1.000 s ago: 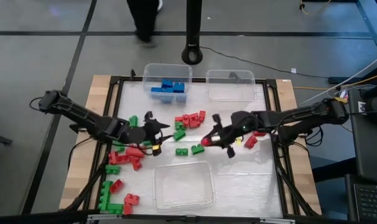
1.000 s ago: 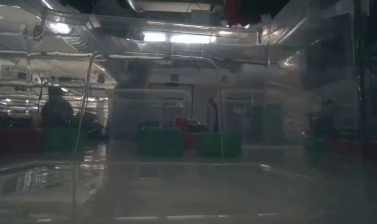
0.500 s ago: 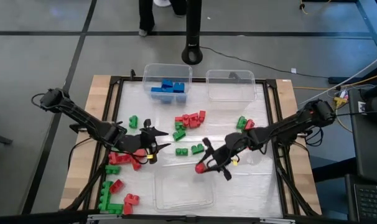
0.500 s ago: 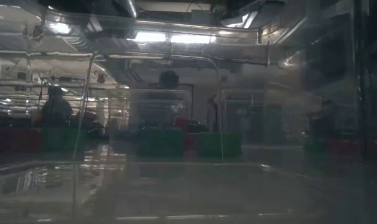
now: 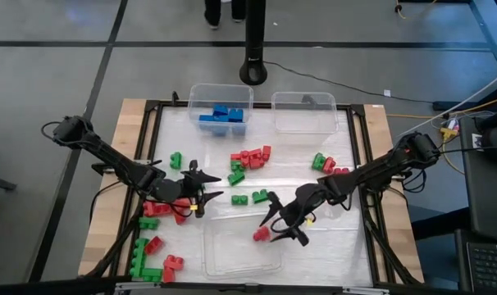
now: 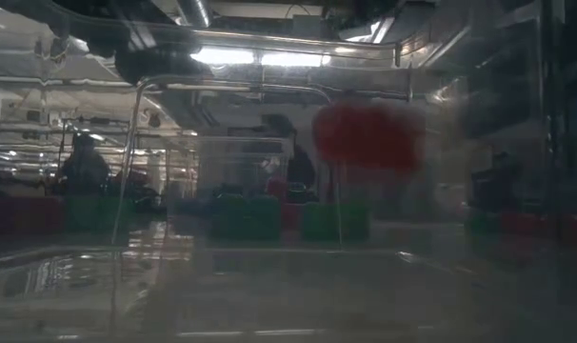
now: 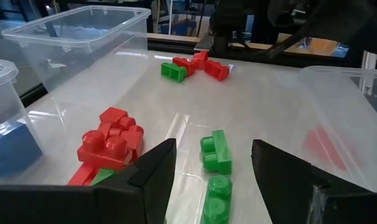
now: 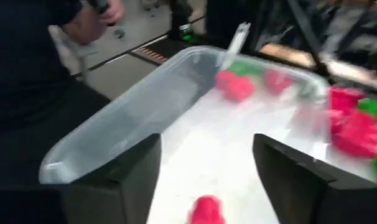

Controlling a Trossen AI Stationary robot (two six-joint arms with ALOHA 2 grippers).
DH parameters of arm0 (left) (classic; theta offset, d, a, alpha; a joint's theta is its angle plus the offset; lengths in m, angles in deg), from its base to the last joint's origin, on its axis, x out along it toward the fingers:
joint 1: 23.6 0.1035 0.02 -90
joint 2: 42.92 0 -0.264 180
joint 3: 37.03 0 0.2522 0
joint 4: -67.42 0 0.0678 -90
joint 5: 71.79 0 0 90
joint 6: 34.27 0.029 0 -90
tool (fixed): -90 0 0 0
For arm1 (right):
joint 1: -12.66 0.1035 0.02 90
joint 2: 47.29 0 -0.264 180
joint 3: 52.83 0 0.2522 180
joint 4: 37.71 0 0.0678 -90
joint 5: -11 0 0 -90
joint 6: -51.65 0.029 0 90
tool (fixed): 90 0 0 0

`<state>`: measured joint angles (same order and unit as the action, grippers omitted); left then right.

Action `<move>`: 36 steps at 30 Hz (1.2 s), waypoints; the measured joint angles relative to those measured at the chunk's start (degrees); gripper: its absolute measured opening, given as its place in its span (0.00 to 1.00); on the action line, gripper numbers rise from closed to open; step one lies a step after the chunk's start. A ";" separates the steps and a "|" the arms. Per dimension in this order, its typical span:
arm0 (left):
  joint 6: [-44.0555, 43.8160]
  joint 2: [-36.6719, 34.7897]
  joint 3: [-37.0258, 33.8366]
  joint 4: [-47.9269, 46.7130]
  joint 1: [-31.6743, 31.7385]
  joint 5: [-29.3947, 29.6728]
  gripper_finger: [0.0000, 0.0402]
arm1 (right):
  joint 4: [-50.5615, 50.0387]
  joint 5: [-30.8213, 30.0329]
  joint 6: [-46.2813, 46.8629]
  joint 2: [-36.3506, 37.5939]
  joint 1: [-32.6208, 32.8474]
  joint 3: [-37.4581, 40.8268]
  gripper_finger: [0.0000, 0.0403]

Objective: Sort blocks
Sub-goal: Put the red game piece into the bottom transparent bin

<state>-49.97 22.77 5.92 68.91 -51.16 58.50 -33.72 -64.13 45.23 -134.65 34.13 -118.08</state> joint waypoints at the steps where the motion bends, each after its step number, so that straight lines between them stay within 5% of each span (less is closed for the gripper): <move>1: -0.02 0.00 0.00 0.02 0.00 0.00 0.49 | -0.75 1.69 0.24 0.06 -0.21 0.00 0.68; 9: -0.83 0.02 -0.04 -1.08 -0.33 -0.02 0.49 | -26.50 6.54 6.12 10.64 -5.00 -1.59 0.74; 15: -1.07 0.04 -0.04 -1.59 -0.31 -0.03 0.49 | -55.86 -10.76 7.67 20.52 -6.25 -2.56 0.75; 21: -2.14 0.04 -0.04 -2.75 -0.26 -0.03 0.49 | -79.23 -25.11 9.04 22.65 -6.14 -2.43 0.75; 36: -2.50 0.04 -0.04 -2.68 -0.26 -0.04 0.49 | -81.22 -26.29 0.14 20.36 -6.14 9.24 0.75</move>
<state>-52.47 22.81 5.87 66.23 -51.42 58.46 -114.94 -90.42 45.37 -114.29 27.99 -108.84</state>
